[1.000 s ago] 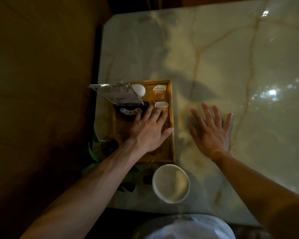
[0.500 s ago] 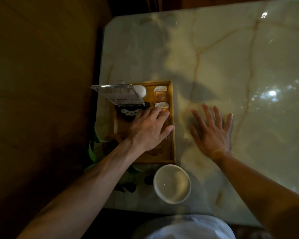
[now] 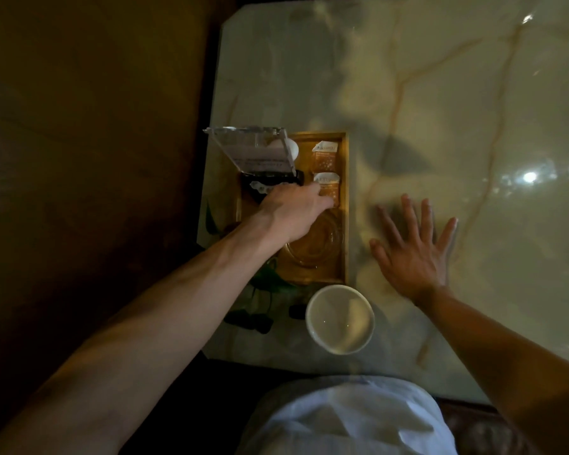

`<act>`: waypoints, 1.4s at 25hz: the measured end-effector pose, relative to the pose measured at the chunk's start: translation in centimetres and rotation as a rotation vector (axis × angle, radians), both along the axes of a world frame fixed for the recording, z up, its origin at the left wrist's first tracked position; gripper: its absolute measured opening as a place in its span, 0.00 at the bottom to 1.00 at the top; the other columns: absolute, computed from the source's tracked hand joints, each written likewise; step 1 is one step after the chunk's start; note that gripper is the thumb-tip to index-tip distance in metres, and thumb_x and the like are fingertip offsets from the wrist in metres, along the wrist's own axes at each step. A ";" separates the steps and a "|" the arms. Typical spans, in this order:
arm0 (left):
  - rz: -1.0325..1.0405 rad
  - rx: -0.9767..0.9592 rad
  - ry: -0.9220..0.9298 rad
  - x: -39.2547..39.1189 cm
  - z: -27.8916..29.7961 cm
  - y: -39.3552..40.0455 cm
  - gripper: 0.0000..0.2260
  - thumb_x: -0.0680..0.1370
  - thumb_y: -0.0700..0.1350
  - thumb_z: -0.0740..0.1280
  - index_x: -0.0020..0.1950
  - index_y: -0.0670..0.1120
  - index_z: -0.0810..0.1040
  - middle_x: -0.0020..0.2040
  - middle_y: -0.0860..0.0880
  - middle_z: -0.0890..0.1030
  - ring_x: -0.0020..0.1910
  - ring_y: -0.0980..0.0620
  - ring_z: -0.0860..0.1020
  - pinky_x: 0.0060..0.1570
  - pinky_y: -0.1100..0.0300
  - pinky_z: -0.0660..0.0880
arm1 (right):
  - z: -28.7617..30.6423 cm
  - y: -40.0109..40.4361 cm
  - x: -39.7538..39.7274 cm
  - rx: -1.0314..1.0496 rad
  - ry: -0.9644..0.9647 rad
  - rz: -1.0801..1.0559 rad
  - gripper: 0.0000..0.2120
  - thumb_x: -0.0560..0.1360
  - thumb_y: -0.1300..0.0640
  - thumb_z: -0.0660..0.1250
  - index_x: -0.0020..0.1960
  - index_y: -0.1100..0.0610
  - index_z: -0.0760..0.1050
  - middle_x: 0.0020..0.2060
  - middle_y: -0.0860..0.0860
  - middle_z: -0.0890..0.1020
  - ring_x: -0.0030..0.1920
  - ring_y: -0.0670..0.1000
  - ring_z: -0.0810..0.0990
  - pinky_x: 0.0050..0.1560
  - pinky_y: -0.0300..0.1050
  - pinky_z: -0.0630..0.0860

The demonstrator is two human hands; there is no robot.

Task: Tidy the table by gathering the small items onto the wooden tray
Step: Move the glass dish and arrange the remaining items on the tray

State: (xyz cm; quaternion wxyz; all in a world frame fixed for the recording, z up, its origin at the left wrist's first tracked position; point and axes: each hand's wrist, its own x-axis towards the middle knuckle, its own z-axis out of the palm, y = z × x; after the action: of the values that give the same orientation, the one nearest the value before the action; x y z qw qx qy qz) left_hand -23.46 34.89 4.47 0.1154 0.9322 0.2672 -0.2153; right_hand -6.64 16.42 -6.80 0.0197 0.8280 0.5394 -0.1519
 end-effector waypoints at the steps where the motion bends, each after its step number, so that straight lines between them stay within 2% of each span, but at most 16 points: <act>1: 0.008 0.013 -0.015 0.1 -0.1 -0.2 0.18 0.79 0.38 0.65 0.67 0.51 0.73 0.56 0.46 0.75 0.47 0.44 0.79 0.37 0.53 0.67 | -0.1 -0.3 -0.3 0.000 -0.003 -0.007 0.30 0.78 0.33 0.44 0.77 0.37 0.39 0.79 0.50 0.42 0.77 0.59 0.37 0.70 0.74 0.39; 6: -0.008 0.101 -0.024 0.6 -0.1 -0.9 0.13 0.80 0.42 0.63 0.64 0.51 0.73 0.54 0.46 0.76 0.45 0.44 0.80 0.37 0.52 0.72 | -0.4 -0.4 -0.6 0.008 -0.005 -0.019 0.30 0.78 0.33 0.44 0.77 0.36 0.40 0.79 0.50 0.44 0.78 0.58 0.37 0.70 0.75 0.39; 11: -0.090 0.153 0.017 0.6 -0.6 -0.8 0.13 0.81 0.40 0.61 0.65 0.50 0.70 0.52 0.45 0.75 0.40 0.46 0.79 0.40 0.48 0.79 | -0.2 -0.4 -0.7 0.008 -0.007 -0.026 0.29 0.78 0.33 0.43 0.76 0.35 0.40 0.79 0.50 0.44 0.78 0.58 0.37 0.70 0.74 0.38; 16: -0.084 0.131 0.020 0.6 -0.6 -0.9 0.14 0.81 0.39 0.60 0.65 0.50 0.69 0.54 0.44 0.74 0.41 0.45 0.79 0.40 0.49 0.76 | 0.2 -0.3 -0.7 0.003 0.013 -0.030 0.29 0.78 0.33 0.44 0.76 0.35 0.39 0.79 0.50 0.43 0.78 0.58 0.37 0.70 0.75 0.39; 21: -0.067 0.109 0.038 0.5 -0.7 -1.0 0.12 0.81 0.39 0.59 0.63 0.50 0.69 0.51 0.44 0.74 0.39 0.45 0.78 0.40 0.47 0.76 | 0.1 -0.3 -0.7 0.002 0.002 -0.027 0.29 0.78 0.33 0.44 0.76 0.35 0.39 0.79 0.50 0.42 0.77 0.58 0.37 0.70 0.75 0.39; 23: -0.060 0.111 0.038 0.4 -0.8 -1.1 0.12 0.81 0.40 0.60 0.62 0.50 0.69 0.48 0.45 0.72 0.36 0.46 0.75 0.36 0.50 0.71 | 0.0 -0.4 -0.6 0.008 0.000 -0.025 0.29 0.78 0.32 0.43 0.76 0.35 0.39 0.79 0.50 0.43 0.78 0.58 0.37 0.70 0.75 0.39; 26: -0.044 0.105 0.028 0.1 -1.0 -1.2 0.12 0.81 0.40 0.60 0.62 0.51 0.69 0.44 0.47 0.69 0.34 0.48 0.71 0.34 0.51 0.65 | -0.2 -0.4 -0.7 0.019 0.001 -0.029 0.29 0.78 0.32 0.43 0.76 0.35 0.40 0.79 0.50 0.43 0.78 0.58 0.37 0.70 0.75 0.39; 30: -0.012 0.102 0.026 -0.1 -1.0 -1.4 0.12 0.81 0.39 0.59 0.63 0.51 0.69 0.45 0.45 0.71 0.34 0.47 0.71 0.33 0.52 0.66 | -0.4 -0.5 -0.6 0.022 -0.015 -0.021 0.29 0.78 0.32 0.44 0.76 0.35 0.41 0.79 0.50 0.43 0.78 0.58 0.38 0.70 0.75 0.39; 35: 0.009 0.115 0.021 -0.3 -0.7 -1.8 0.10 0.81 0.41 0.59 0.61 0.49 0.69 0.50 0.44 0.74 0.39 0.45 0.77 0.35 0.51 0.71 | -0.2 -0.2 -0.6 0.006 -0.022 -0.025 0.29 0.78 0.32 0.43 0.76 0.35 0.40 0.79 0.49 0.42 0.78 0.58 0.37 0.70 0.74 0.38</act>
State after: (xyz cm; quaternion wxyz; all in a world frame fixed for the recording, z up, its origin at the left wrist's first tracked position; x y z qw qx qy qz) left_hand -23.77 33.08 3.77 0.0598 0.9338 0.2846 -0.2087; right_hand -7.25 16.21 -7.05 0.0215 0.8364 0.5291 -0.1413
